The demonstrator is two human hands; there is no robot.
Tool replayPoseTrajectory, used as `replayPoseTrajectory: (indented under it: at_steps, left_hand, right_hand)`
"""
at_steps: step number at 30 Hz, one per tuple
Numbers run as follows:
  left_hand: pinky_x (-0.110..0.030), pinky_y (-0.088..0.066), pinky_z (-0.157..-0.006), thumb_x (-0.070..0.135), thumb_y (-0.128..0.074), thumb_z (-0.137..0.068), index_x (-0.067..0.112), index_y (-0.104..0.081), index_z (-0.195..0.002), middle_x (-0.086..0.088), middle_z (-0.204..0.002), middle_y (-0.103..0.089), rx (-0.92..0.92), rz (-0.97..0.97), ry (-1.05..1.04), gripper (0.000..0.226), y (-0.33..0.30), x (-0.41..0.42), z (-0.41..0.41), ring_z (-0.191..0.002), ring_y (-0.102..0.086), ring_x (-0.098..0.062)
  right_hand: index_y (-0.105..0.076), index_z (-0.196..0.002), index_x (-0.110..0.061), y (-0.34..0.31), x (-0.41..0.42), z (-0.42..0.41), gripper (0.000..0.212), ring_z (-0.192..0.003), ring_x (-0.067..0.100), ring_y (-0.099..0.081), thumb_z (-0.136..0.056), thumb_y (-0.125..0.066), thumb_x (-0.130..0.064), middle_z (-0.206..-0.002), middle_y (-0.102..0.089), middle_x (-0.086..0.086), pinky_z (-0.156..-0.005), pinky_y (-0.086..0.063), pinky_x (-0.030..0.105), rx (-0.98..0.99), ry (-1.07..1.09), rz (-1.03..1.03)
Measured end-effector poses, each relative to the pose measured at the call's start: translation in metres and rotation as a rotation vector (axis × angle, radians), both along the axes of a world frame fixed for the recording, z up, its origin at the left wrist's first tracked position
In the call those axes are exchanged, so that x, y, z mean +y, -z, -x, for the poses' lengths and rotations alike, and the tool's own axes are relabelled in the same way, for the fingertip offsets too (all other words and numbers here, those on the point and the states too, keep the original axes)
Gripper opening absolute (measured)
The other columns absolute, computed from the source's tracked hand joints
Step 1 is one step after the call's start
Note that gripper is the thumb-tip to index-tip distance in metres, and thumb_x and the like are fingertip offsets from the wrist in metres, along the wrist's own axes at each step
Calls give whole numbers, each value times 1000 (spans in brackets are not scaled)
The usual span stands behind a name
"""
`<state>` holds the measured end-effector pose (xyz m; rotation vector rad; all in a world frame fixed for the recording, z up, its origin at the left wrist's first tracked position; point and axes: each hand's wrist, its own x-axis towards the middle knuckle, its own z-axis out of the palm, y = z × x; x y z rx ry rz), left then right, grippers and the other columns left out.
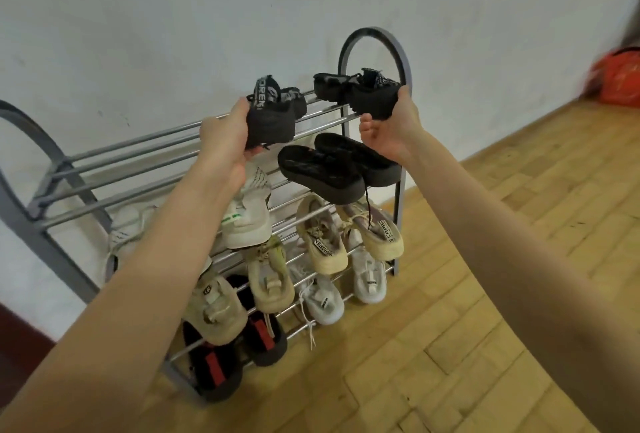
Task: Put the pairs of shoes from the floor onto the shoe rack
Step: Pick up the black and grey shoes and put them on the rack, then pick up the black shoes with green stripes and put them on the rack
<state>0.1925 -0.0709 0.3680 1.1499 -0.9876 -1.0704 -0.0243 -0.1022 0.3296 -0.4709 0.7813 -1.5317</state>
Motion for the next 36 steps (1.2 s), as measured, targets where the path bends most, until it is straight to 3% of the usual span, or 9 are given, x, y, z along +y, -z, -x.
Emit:
replayPoseTrajectory:
  at_steps: [5, 12, 14, 17, 20, 22, 25, 29, 36]
  left_hand:
    - [-23, -49, -69, 11, -48, -95, 16, -56, -84, 0, -88, -59, 89, 32, 20, 14, 18, 18, 7, -85, -57, -13]
    - [-34, -50, -92, 28, -53, -83, 21, -51, -113, -6, -135, -45, -176, 213, -210, 31, 62, 36, 10, -100, -55, -7]
    - [-25, -50, -85, 20, -54, -88, 20, -47, -123, -2, -129, -41, -242, 321, -289, 36, 84, 51, 11, -92, -52, 3]
    - [-14, -45, -74, 11, -52, -87, 14, -50, -114, 4, -107, -48, -387, 455, -302, 27, 118, 63, 10, -81, -51, 6]
    - [-16, -47, -74, 10, -53, -90, 16, -55, -105, 9, -92, -56, -493, 346, -21, 16, 148, 58, 11, -81, -56, 1]
    - [-32, -53, -77, 13, -55, -90, 24, -56, -99, 4, -93, -60, -557, 220, 214, 14, 171, 52, 18, -88, -62, -15]
    - [-39, -54, -80, 16, -58, -89, 24, -59, -101, 6, -92, -59, -720, 103, 442, 14, 204, 51, 42, -89, -61, -18]
    - [-34, -48, -78, 10, -55, -90, 16, -54, -111, 7, -93, -57, -874, 59, 683, 22, 243, 60, 94, -83, -56, -12]
    - [-36, -49, -88, 13, -52, -93, 10, -48, -126, -4, -110, -59, -1052, 116, 1068, 34, 285, 79, 175, -99, -59, -18]
  right_hand:
    - [-49, -107, -9, 25, 23, -7, 38, -51, 16, -45, -101, -37, -44, -62, -51, 7, -51, -38, 25, 352, 78, 1]
    - [-56, -100, -5, 87, 62, -25, 19, -51, 16, -52, -96, -53, -23, -61, -58, 7, -54, -43, 26, 756, -138, -52]
    - [-55, -97, -5, 107, 75, -23, 14, -54, 16, -56, -95, -54, -19, -66, -61, 7, -56, -47, 25, 884, -164, -81]
    - [-55, -102, -3, 139, 93, -11, 17, -60, 15, -59, -97, -53, -19, -74, -65, 8, -59, -50, 27, 1037, -136, -102]
    - [-54, -95, -9, 172, 112, 6, 9, -65, 15, -60, -97, -52, -18, -80, -65, 10, -61, -51, 29, 1124, -133, -137]
    - [-53, -91, -11, 197, 127, 23, 9, -69, 17, -58, -96, -53, -18, -82, -62, 9, -63, -49, 32, 1244, -121, -178]
    - [-53, -114, -6, 237, 156, 59, 27, -82, 20, -53, -95, -55, -25, -92, -55, 5, -65, -42, 29, 1478, -133, -301]
    - [-44, -129, -7, 289, 210, 117, 44, -118, 32, -47, -95, -56, -30, -125, -46, 18, -94, -42, 39, 1602, -195, -575]
    - [-3, -154, -16, 348, 313, 230, 94, -146, 43, 10, -88, -64, -44, -159, 11, 24, -118, -11, 53, 1631, -132, -1154]
